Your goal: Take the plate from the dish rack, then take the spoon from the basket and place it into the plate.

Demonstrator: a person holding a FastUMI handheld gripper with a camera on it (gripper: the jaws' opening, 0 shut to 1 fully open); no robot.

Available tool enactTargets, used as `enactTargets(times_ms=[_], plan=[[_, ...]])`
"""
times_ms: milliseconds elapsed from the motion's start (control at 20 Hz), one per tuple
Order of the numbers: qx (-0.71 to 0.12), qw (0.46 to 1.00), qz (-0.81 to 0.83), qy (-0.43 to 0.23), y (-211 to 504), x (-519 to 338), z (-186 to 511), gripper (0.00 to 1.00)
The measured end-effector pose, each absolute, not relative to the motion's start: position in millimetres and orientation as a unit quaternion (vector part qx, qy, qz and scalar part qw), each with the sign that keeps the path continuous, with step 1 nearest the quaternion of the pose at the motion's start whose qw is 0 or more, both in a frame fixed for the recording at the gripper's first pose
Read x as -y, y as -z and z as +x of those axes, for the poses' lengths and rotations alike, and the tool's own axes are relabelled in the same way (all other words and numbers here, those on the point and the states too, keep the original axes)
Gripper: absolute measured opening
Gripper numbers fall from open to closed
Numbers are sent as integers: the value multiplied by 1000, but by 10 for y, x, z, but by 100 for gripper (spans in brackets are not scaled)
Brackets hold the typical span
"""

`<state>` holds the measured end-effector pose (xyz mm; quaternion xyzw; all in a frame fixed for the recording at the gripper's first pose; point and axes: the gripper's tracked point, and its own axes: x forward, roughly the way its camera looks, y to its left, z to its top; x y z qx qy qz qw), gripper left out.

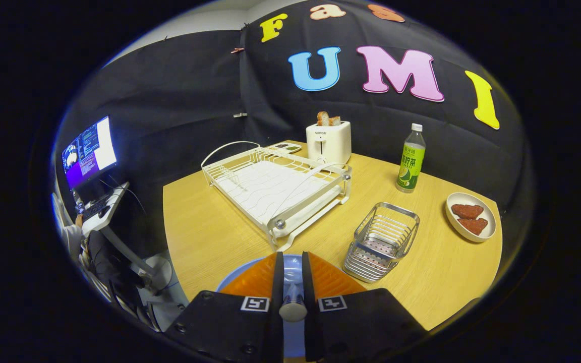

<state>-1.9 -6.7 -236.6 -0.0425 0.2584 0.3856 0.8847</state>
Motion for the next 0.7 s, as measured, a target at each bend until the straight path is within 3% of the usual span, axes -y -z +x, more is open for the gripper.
enactTargets(times_ms=[600, 700], plan=[[-339, 867, -44, -362, 2725, 290, -137, 25], [-354, 867, -34, -350, 2691, 296, -133, 39]])
